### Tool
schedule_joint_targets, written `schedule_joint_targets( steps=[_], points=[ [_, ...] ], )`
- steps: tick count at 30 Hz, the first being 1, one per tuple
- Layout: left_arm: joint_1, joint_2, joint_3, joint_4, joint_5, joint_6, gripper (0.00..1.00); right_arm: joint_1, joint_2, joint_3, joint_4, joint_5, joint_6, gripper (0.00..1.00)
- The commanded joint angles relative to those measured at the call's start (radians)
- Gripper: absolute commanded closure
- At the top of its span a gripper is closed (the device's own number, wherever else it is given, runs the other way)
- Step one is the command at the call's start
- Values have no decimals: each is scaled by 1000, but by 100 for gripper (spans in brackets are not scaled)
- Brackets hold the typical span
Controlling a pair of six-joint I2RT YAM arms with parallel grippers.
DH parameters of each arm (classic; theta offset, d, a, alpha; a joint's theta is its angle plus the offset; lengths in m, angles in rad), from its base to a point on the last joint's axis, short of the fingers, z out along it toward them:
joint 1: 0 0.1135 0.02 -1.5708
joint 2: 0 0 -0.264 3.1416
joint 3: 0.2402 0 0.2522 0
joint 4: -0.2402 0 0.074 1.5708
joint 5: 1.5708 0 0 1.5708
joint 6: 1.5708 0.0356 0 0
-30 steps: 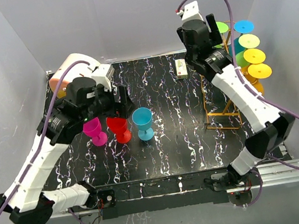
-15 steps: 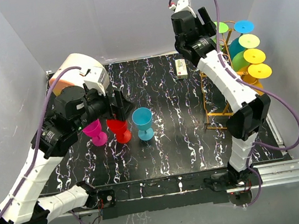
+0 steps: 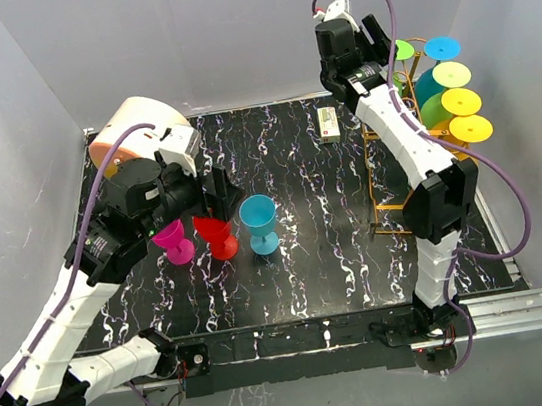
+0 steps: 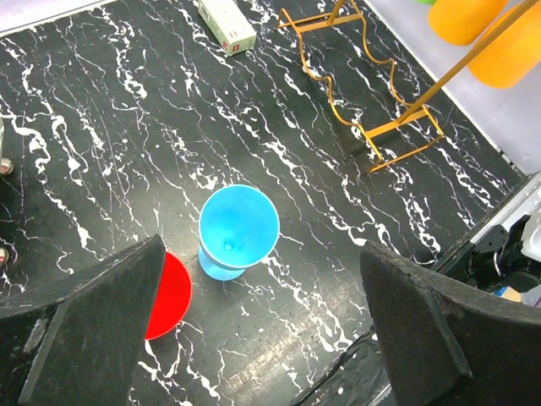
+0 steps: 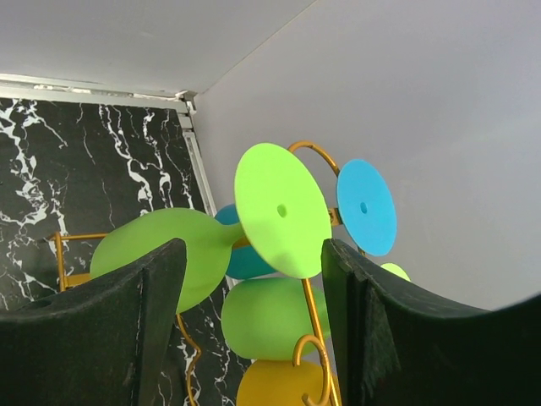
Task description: Take the wine glass off the wine glass rack
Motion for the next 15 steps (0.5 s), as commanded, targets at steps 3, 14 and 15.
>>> schedule_joint_targets(
  steps=[3,14,15],
  points=[
    [0,-32,-26,32,-13,21,1,-12,25,76,120,26,-44,38],
    [-4,-39,-23,9,-38,39,1,-42,73,106,180,27,-75,43],
    [-5,-38,-22,9,-37,38,1,-46,76,106,182,26,-74,43]
  ],
)
